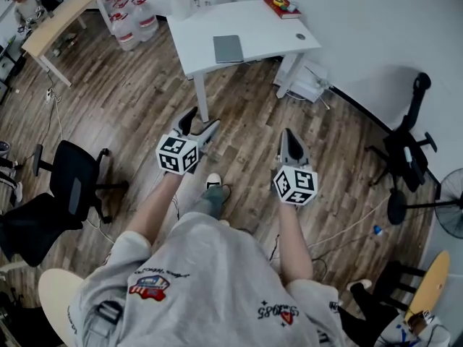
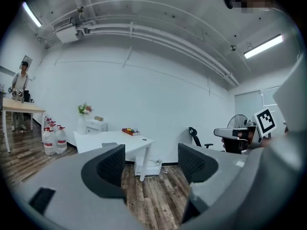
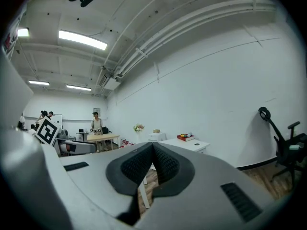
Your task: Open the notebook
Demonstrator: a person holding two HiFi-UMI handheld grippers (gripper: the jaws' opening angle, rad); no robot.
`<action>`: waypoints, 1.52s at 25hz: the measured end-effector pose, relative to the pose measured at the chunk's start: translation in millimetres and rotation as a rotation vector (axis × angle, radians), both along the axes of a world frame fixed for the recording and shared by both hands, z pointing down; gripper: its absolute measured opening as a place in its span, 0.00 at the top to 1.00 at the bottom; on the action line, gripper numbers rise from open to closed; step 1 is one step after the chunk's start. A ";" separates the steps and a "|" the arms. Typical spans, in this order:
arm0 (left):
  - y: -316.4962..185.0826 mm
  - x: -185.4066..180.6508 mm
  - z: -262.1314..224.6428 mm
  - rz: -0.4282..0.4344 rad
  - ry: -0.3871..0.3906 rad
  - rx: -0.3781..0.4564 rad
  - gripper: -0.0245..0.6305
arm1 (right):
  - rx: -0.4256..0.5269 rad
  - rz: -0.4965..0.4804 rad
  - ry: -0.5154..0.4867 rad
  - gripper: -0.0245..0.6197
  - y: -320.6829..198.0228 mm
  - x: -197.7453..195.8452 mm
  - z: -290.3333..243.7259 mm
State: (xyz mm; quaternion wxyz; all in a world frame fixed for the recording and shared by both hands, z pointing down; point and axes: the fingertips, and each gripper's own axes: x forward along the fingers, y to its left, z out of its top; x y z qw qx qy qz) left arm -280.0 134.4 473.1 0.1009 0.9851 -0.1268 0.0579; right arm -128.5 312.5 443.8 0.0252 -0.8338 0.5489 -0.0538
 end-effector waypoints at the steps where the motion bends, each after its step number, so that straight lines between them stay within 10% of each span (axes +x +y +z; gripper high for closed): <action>1: -7.9 9.7 2.3 0.003 0.000 -0.005 0.45 | -0.002 0.005 0.000 0.98 -6.1 8.8 1.5; 15: -168.1 132.3 7.3 0.018 0.033 -0.066 0.45 | -0.026 0.011 0.013 0.98 -173.7 118.7 -6.4; 38: -327.3 209.1 46.4 -0.125 -0.008 -0.139 0.45 | -0.037 -0.189 -0.020 0.98 -388.4 211.0 21.1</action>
